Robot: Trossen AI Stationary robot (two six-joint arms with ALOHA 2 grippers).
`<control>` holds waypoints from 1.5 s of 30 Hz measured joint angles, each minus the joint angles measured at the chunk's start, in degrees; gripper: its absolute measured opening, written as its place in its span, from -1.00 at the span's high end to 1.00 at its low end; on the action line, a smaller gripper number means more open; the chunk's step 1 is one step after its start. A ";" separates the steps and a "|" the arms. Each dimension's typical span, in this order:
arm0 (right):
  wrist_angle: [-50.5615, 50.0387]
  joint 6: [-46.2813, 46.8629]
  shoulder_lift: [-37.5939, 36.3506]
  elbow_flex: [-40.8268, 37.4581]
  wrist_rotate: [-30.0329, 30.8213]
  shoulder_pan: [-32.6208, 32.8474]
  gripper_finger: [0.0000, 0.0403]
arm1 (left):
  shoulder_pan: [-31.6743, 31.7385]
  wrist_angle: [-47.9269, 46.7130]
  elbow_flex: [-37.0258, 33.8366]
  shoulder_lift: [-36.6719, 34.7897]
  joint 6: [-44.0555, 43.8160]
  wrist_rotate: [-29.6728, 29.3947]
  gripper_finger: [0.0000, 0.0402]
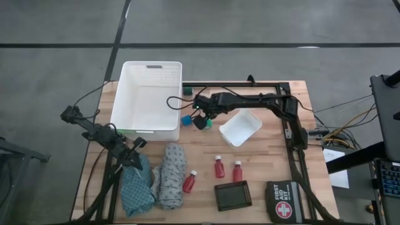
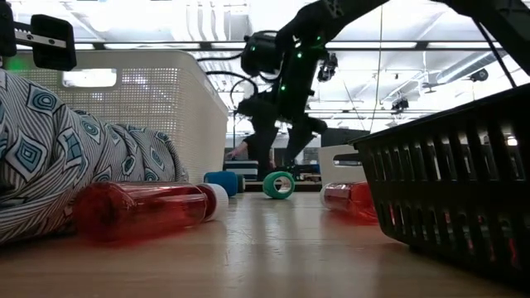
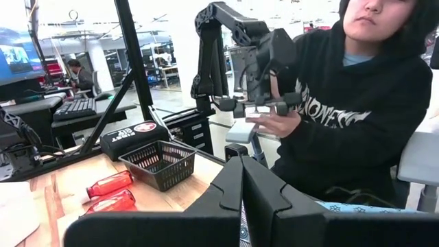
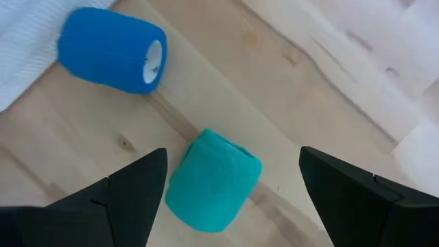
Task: Pick & place medical supplies in basket/bin
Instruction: Put the light green bandage into the small white bin
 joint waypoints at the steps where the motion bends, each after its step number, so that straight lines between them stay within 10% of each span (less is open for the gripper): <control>1: 0.16 0.21 0.59 0.01 -0.01 0.00 -0.62 | 0.02 0.02 -0.02 0.00 0.00 0.02 0.97; 31: 0.25 7.23 3.78 -1.69 -0.18 1.20 -0.60 | 0.00 0.00 0.00 0.00 0.02 0.02 0.97; 45: 1.67 6.66 3.84 -2.05 -0.12 1.62 0.05 | 0.00 0.02 0.00 0.00 0.00 0.00 0.97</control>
